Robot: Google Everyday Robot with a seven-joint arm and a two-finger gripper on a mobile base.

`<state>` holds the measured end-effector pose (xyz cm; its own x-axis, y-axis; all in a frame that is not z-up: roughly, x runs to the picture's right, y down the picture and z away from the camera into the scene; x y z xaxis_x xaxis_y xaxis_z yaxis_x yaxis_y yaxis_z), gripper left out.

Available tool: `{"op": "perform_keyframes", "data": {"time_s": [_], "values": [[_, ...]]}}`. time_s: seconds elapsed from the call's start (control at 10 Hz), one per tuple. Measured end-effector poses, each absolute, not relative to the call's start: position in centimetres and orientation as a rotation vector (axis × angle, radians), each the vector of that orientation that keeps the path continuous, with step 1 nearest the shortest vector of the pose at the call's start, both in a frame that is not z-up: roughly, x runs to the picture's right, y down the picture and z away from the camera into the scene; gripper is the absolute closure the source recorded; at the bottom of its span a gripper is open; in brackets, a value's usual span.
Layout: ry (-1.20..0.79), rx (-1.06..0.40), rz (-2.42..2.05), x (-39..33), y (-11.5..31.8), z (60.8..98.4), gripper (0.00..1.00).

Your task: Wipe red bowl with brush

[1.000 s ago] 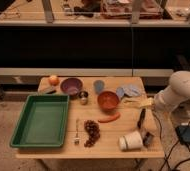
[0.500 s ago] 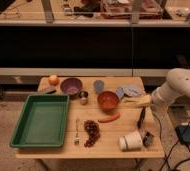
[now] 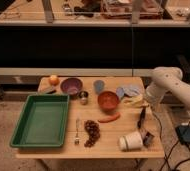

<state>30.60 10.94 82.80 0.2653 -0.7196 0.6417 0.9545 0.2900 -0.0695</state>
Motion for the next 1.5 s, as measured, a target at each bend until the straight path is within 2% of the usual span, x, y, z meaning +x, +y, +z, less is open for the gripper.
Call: {"op": "perform_keyframes", "data": {"time_s": [0.9, 1.5], "values": [[-0.525, -0.518, -1.183, 31.8, 12.9, 82.8, 0.2], [-0.533, -0.541, -1.19, 31.4, 15.6, 84.7, 0.2]]}}
